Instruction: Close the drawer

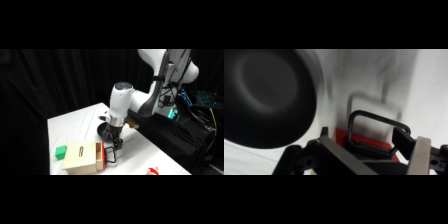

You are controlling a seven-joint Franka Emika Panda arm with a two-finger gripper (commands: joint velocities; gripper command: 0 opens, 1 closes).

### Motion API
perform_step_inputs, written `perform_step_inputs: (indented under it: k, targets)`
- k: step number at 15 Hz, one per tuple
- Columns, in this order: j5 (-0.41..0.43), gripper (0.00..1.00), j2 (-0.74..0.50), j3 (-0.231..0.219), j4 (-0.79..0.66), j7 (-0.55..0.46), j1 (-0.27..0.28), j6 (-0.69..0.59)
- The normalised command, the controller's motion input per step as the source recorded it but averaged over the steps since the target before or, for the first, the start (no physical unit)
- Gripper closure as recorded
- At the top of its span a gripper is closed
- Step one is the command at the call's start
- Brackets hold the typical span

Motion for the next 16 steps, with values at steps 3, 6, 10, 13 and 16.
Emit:
perform_step_inputs:
  k: [3, 6, 10, 13, 16]
  targets:
    - [0.003, 0.0, 0.18, -0.197, 0.18, 0.05, 0.183, 0.18]
    - [0.018, 0.0, 0.14, -0.196, 0.15, 0.06, 0.186, 0.17]
    - [0.042, 0.0, 0.11, -0.155, 0.13, 0.04, 0.152, 0.15]
    - [0.051, 0.0, 0.1, -0.133, 0.11, 0.03, 0.135, 0.14]
    - [0.062, 0.0, 0.07, -0.121, 0.09, 0.02, 0.117, 0.13]
